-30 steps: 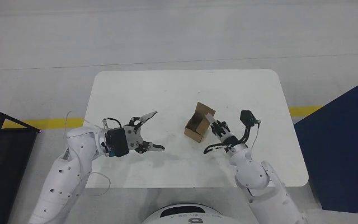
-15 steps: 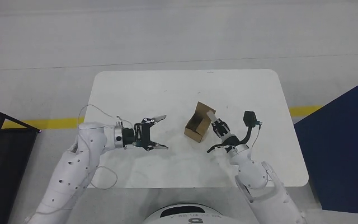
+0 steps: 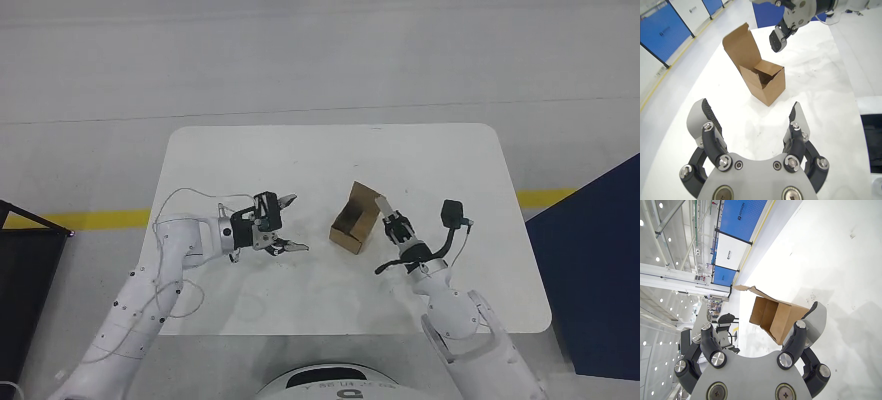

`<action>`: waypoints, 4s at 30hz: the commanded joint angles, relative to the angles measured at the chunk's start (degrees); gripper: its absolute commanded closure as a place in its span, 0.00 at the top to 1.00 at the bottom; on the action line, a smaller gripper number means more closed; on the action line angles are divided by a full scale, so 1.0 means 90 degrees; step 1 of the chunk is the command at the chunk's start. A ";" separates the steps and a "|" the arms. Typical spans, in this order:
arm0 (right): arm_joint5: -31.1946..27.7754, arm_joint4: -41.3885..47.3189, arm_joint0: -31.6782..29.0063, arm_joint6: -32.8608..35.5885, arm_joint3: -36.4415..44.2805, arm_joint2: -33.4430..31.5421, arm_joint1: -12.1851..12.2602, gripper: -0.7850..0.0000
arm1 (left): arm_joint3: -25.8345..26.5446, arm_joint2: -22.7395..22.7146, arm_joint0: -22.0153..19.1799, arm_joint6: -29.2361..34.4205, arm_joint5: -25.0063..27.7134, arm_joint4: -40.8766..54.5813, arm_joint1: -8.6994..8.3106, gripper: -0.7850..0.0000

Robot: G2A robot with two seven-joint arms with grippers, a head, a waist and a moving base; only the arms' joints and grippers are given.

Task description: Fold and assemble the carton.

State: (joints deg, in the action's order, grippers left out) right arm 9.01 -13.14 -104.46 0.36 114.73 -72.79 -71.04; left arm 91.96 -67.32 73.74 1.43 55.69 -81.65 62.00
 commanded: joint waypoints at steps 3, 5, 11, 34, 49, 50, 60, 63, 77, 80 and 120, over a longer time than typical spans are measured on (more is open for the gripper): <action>-0.0235 -0.0106 -0.0038 -0.0161 -0.0104 0.0077 -0.0015 1.00 | 0.0165 0.0401 -0.0529 0.2759 -0.0916 0.2314 0.0135 1.00; -0.0470 -0.0090 -0.0088 -0.0210 -0.0160 0.0088 -0.0018 1.00 | 0.0054 0.0630 -0.0877 0.3644 -0.1308 0.3142 0.0197 1.00; -0.0714 -0.0353 -0.0078 -0.0336 -0.0516 0.0243 -0.0037 1.00 | -0.0271 0.1321 -0.1660 0.4835 -0.1936 0.4235 0.0373 1.00; -0.1200 -0.0508 -0.0093 -0.0219 -0.0747 0.0339 -0.0061 1.00 | -0.1440 0.2096 -0.2320 0.4690 -0.2130 0.4310 0.0599 1.00; -0.1076 -0.0733 0.0041 -0.0058 -0.0833 0.0472 -0.0083 1.00 | -0.1971 0.2748 -0.2912 0.4708 -0.2129 0.4515 0.0876 0.99; -0.1084 -0.0741 0.0043 -0.0061 -0.0832 0.0472 -0.0084 1.00 | -0.2006 0.2784 -0.2946 0.4692 -0.2128 0.4527 0.0895 0.98; -0.1380 -0.0615 -0.0180 -0.0445 -0.0577 0.0088 -0.0064 1.00 | -0.2162 0.2851 -0.3077 0.4337 -0.2138 0.4577 0.0983 1.00; -0.1532 -0.0639 -0.0170 -0.0826 -0.0576 -0.0090 -0.0069 1.00 | -0.2197 0.2845 -0.3073 0.4228 -0.2157 0.4492 0.0990 0.98; -0.1263 0.0754 0.1020 -0.1606 -0.1787 0.0102 -0.0327 1.00 | -0.2221 0.2570 -0.2906 0.3721 -0.1900 0.4506 0.0937 0.93; -0.1304 0.1039 0.1136 -0.1331 -0.1876 0.0106 -0.0346 1.00 | -0.2135 0.2304 -0.2745 0.3714 -0.1911 0.4429 0.0832 0.94; -0.1236 0.0676 0.1163 -0.0375 -0.1910 0.0506 -0.0448 1.00 | -0.3464 0.3261 -0.3524 0.3790 -0.0620 0.4817 0.1293 0.44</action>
State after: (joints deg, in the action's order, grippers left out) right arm -2.13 -7.07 -93.94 -3.05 97.53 -68.19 -75.05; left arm 60.87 -38.02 41.96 35.40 49.78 -38.15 73.68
